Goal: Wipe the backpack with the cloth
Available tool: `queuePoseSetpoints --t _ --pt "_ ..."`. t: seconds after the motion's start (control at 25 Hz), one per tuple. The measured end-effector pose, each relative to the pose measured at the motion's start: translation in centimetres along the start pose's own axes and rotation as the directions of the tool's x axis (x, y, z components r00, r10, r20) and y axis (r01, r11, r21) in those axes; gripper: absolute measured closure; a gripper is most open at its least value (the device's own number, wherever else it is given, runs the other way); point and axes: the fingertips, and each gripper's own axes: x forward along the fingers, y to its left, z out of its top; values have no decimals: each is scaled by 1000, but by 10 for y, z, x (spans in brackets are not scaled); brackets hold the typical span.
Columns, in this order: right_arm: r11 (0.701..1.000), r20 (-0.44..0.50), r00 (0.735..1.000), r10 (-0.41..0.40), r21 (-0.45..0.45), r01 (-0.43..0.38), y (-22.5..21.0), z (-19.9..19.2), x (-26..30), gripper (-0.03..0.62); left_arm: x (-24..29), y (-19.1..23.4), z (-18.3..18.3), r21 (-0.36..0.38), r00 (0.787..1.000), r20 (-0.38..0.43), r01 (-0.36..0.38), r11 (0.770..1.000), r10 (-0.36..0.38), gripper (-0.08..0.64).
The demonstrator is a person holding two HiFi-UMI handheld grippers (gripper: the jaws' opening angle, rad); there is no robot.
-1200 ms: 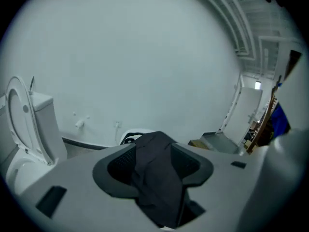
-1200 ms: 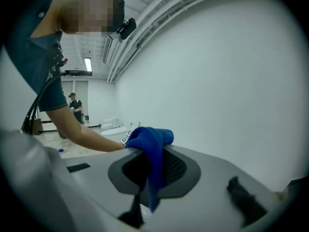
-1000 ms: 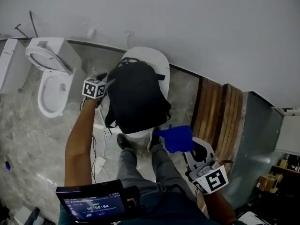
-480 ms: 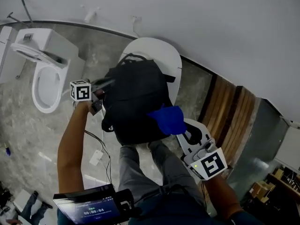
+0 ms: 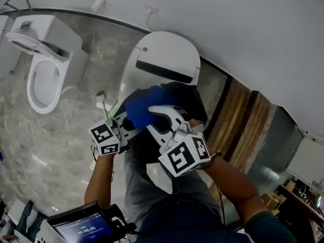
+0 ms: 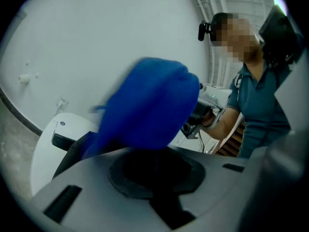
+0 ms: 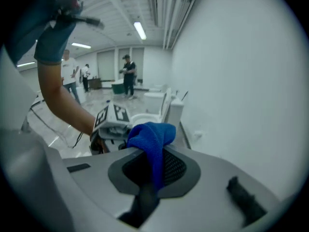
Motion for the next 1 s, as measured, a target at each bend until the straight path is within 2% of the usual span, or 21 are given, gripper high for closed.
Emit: queuePoseSetpoints --t 0.04,0.08,0.12,0.2,0.24,0.28,0.32,0.36,0.4,0.48,0.52,0.56,0.64,0.72,0.76,0.8,0.84,0.88,0.92,0.96,1.0 --pt "999 -56 997 43 -5 -44 10 -19 14 560 6 -1 -5 2 1000 -8 7 1000 -7 502" --pt "998 -103 993 63 28 -61 13 -46 18 560 11 -1 -11 4 1000 -21 11 1000 -11 502" --pt "995 -143 988 58 83 -47 10 -76 11 560 17 1 -16 5 999 -36 14 1000 -14 502" --pt "982 -262 965 5 182 44 -7 -143 -23 560 23 6 -21 -10 999 -40 29 1000 -30 500" --pt "972 -335 942 -25 210 100 -16 -177 -42 560 23 11 -20 -24 999 -24 29 999 -30 500" --pt "961 -393 918 -47 233 149 -22 -204 -56 560 19 17 -20 -38 1000 -6 19 999 -19 500" --pt "953 -417 907 -60 247 177 -25 -217 -62 560 14 23 -20 -48 1000 9 6 999 -5 500" --pt "954 -401 914 -65 245 175 -26 -213 -55 560 10 27 -20 -55 1000 20 -2 998 3 500" --pt "964 -353 934 -61 223 147 -24 -193 -39 560 8 29 -19 -55 1000 25 -2 998 4 500" --pt "988 -254 967 -16 147 55 -12 -141 10 560 12 26 -17 -45 1000 25 3 999 -2 500" --pt "994 -242 970 21 112 7 -4 -126 31 560 12 25 -17 -42 1000 23 -4 999 5 499" --pt "994 -256 964 68 101 -43 6 -124 42 560 10 27 -19 -45 1000 25 -17 999 18 492" --pt "975 -319 931 177 186 -122 20 -158 34 560 4 33 -22 -75 998 45 -28 997 31 492" --pt "950 -391 894 218 296 -102 21 -214 2 560 7 32 -21 -81 998 54 -12 997 16 492" --pt "941 -403 889 215 329 -78 17 -227 -10 560 10 30 -19 -73 999 53 -1 997 5 492" --pt "935 -387 895 221 344 -82 16 -222 -11 560 10 30 -18 -65 999 54 7 998 -3 492" --pt "932 -340 908 246 341 -125 20 -200 0 560 8 30 -17 -61 998 57 9 998 -6 492" --pt "927 -283 915 287 321 -192 30 -172 19 560 5 32 -16 -60 998 59 5 998 -1 492" --pt "919 -242 910 337 294 -262 43 -148 38 560 1 35 -17 -63 998 59 -5 998 8 492" --pt "903 -229 890 394 275 -329 58 -133 51 560 -2 38 -19 -68 998 58 -15 998 19 492" --pt "874 -232 856 462 281 -396 74 -127 53 560 -6 41 -20 -79 998 61 -21 997 26 492"
